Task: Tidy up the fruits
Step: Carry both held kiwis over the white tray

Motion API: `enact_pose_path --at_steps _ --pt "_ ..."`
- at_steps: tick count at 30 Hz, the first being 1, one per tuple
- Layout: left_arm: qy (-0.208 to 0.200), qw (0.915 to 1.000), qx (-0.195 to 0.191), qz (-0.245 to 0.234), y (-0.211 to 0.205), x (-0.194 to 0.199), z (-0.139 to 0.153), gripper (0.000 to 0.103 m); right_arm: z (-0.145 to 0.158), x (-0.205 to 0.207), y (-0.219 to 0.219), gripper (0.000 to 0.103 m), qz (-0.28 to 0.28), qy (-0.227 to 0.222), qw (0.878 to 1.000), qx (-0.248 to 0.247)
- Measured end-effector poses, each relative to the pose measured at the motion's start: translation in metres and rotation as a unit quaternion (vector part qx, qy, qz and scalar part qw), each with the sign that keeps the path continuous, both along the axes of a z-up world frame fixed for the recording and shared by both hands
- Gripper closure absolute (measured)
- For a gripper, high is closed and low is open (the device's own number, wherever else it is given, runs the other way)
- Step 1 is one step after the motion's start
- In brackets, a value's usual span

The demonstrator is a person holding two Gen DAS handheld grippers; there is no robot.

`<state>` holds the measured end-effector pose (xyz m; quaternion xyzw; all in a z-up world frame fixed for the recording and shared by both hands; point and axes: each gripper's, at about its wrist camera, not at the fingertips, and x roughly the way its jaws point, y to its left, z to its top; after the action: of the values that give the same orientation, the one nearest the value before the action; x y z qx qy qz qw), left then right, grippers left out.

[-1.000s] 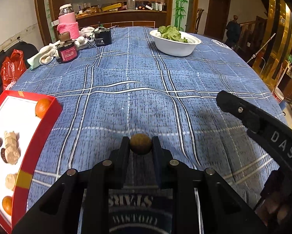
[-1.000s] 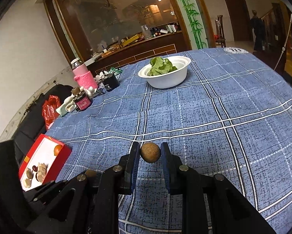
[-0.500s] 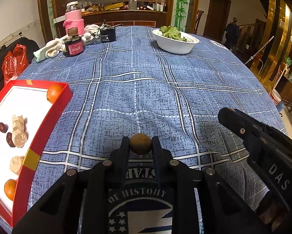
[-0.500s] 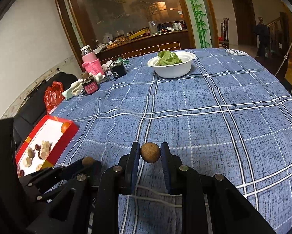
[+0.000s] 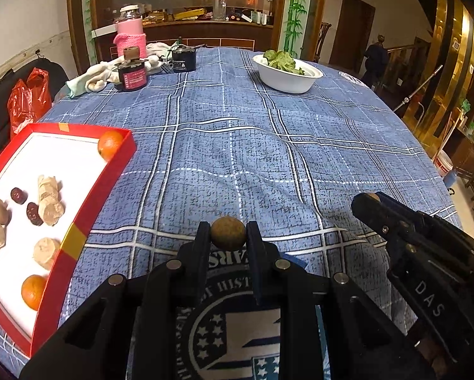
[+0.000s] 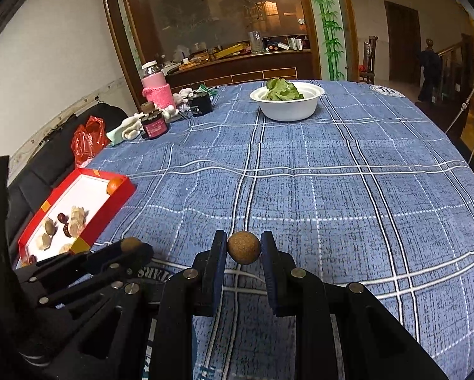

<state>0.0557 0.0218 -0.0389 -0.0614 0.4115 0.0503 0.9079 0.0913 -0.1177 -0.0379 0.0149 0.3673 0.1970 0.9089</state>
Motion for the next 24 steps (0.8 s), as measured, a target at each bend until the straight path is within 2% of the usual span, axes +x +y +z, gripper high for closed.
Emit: enact_pose_path --at_steps 24 --pt "0.002 0.9994 0.009 0.033 0.025 -0.025 0.005 0.083 -0.001 -0.018 0.022 0.081 0.049 0.002 0.999 0.004"
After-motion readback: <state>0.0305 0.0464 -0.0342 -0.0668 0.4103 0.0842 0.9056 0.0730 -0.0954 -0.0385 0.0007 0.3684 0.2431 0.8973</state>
